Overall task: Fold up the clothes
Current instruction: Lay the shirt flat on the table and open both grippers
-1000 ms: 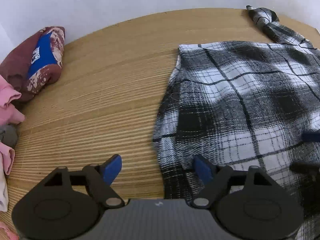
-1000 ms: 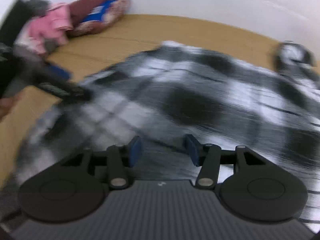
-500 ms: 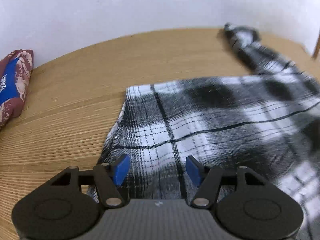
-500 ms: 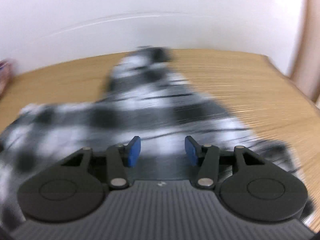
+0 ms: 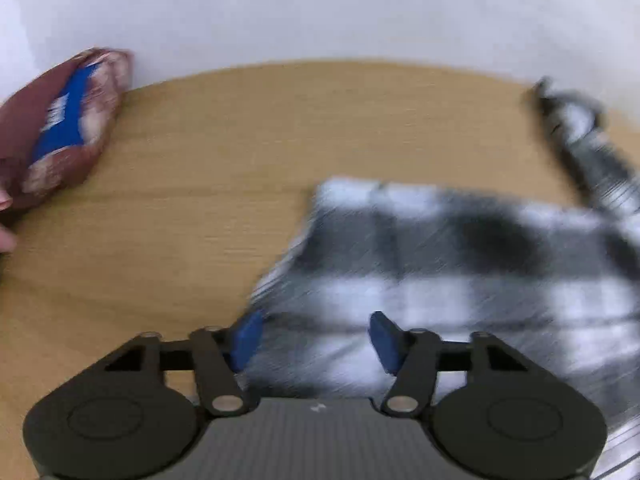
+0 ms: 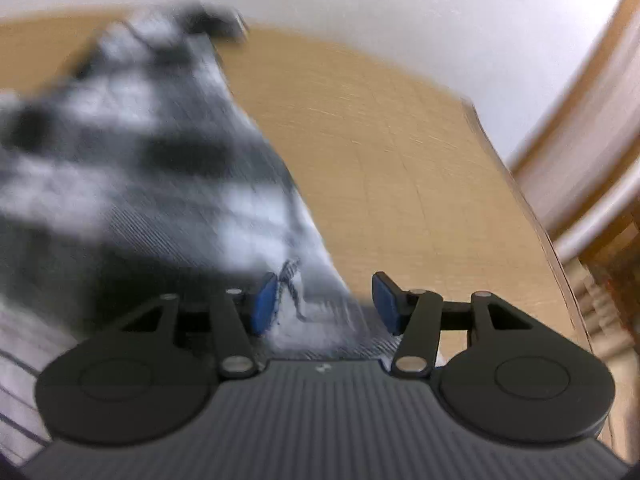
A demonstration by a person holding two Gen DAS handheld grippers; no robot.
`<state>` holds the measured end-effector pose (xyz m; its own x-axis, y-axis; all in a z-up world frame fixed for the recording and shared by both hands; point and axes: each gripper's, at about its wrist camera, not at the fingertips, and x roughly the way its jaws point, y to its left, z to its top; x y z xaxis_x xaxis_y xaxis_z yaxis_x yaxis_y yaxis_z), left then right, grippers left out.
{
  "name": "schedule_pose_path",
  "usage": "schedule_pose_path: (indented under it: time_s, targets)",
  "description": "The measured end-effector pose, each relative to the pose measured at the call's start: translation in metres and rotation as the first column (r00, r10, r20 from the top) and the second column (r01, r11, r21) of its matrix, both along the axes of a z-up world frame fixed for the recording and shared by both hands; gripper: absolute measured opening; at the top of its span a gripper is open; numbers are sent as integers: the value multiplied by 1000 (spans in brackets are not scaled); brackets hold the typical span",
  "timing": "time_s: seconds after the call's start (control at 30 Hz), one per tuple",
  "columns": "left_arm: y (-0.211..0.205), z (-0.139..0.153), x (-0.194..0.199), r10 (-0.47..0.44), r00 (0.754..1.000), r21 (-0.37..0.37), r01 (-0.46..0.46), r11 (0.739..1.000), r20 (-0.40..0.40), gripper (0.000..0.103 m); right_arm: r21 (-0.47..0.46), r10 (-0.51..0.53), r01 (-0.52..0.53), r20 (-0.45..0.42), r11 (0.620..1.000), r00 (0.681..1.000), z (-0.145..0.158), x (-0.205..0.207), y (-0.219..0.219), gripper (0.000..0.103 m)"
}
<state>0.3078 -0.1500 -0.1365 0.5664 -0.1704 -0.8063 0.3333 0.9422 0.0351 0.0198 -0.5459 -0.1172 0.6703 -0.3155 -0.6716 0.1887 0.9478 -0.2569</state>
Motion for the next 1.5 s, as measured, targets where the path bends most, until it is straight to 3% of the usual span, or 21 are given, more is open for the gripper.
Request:
schedule_pose_path:
  time_s: [0.07, 0.17, 0.23, 0.33, 0.43, 0.53, 0.6, 0.73, 0.9, 1.0, 1.07, 1.13, 1.2, 1.27, 1.33, 1.5]
  targets:
    - [-21, 2, 6, -36, 999, -50, 36, 998, -11, 70, 106, 120, -124, 47, 987, 992, 9, 16, 16, 55]
    - [-55, -10, 20, -61, 998, 52, 61, 997, -5, 69, 236, 219, -228, 65, 945, 974, -1, 57, 32, 55]
    - [-70, -21, 27, -51, 999, 141, 50, 989, 3, 72, 267, 223, -221, 26, 938, 975, -17, 82, 37, 55]
    - [-71, -26, 34, -31, 998, 174, 21, 985, 51, 85, 248, 221, -223, 36, 943, 975, -33, 105, 40, 61]
    - [-64, -26, 42, -13, 999, 167, 4, 986, 49, 90, 244, 157, -170, 70, 955, 985, -37, 114, 32, 80]
    - [-50, -16, 37, 36, 999, 142, -37, 989, 8, 70, 252, 80, -101, 95, 963, 992, -31, 113, 32, 80]
    - [-33, -5, 19, 30, 999, 89, -29, 996, -15, 72, 235, 53, -80, 121, 969, 991, -17, 96, 40, 80]
    - [2, 15, -40, -13, 1000, 43, 14, 999, -29, 76, 200, 124, -157, 167, 967, 978, 10, 25, 71, 80]
    - [54, 19, -133, -92, 990, -4, 92, 996, -104, 76, 285, 182, -217, 143, 934, 973, 12, -86, 128, 81]
    - [80, 10, -180, -176, 966, -60, 168, 984, -190, 75, 340, 190, -218, 114, 915, 975, 2, -137, 168, 81]
    - [93, 6, -210, -270, 943, -71, 261, 963, -195, 75, 360, 200, -218, 86, 907, 976, -5, -161, 195, 81]
    - [104, -2, -234, -337, 922, -15, 341, 940, -193, 75, 345, 220, -233, 78, 909, 972, -9, -181, 223, 81]
    - [114, -8, -252, -386, 906, 43, 399, 916, -174, 74, 328, 245, -256, 77, 909, 967, -11, -199, 251, 80]
    - [125, -7, -268, -433, 892, 106, 446, 889, -127, 80, 314, 274, -285, 80, 906, 958, -11, -213, 277, 80]
    - [140, -5, -270, -433, 895, 90, 443, 892, -110, 81, 289, 311, -325, 94, 900, 946, -15, -229, 305, 80]
    - [171, -7, -256, -372, 919, -2, 375, 927, -130, 88, 277, 396, -376, -15, 884, 918, -36, -246, 360, 82]
